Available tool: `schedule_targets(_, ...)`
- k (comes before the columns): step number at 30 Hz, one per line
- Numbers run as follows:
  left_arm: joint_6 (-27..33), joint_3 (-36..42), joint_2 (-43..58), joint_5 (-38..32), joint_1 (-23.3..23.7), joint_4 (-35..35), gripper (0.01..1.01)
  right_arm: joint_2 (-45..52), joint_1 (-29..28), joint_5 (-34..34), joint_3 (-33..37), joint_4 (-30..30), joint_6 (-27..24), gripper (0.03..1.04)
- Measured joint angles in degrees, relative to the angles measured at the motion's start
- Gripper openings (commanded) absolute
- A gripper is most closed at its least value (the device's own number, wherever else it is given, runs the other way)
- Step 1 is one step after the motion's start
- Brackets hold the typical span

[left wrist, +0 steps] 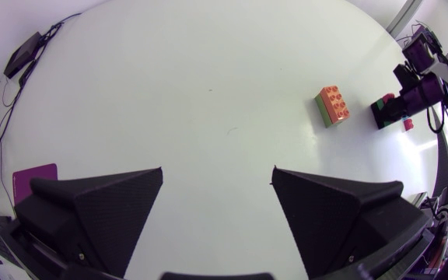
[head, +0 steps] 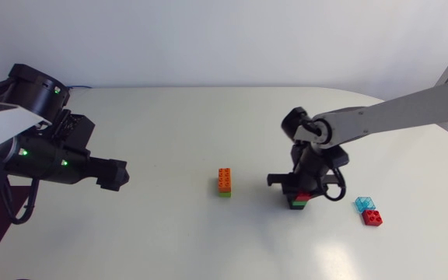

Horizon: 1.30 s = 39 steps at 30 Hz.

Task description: Sort duplo bricks by size, large to the right and small to the left

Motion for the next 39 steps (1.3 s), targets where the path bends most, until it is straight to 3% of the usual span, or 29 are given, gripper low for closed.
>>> schedule_targets(8, 0.0, 0.0, 0.0, 0.0, -0.7, 0.0, 0.975, 6.5, -17.6, 0.2, 9.3, 0.0, -7.7, 0.18)
schedule_targets(15, 0.0, 0.0, 0.0, 0.0, -1.6, 0.0, 0.975, 11.0, -22.4, -0.3, 15.3, -0.5, -10.5, 0.20)
schedule_targets(16, 0.0, 0.0, 0.0, 0.0, -1.8, 0.0, 0.975, 11.2, -22.5, -0.3, 15.6, -0.5, -10.7, 0.27)
schedule_targets(17, 0.0, 0.0, 0.0, 0.0, -1.9, 0.0, 0.975, 11.2, -22.5, -0.4, 15.6, -0.6, -11.1, 0.42)
schedule_targets(19, 0.0, 0.0, 0.0, 0.0, -2.0, 0.0, 0.975, 11.2, -22.5, -0.5, 15.6, -0.6, -11.3, 0.91)
schedule_targets(20, 0.0, 0.0, 0.0, 0.0, -2.0, 0.0, 0.975, 11.4, -22.5, -0.6, 15.6, -0.7, -11.3, 1.01)
schedule_targets(29, 0.0, 0.0, 0.0, 0.0, -2.8, 0.0, 0.975, 7.9, -21.4, -1.4, 15.4, -2.6, -12.4, 1.00)
schedule_targets(34, 0.0, 0.0, 1.9, 0.0, -4.6, 1.2, 0.975, -1.1, -19.9, -1.4, 15.4, -4.1, -12.4, 1.01)
schedule_targets(39, -0.3, 2.8, 10.6, 0.0, -8.3, 1.2, 0.977, -12.3, -17.3, -1.3, 12.7, -5.2, -12.3, 1.00)
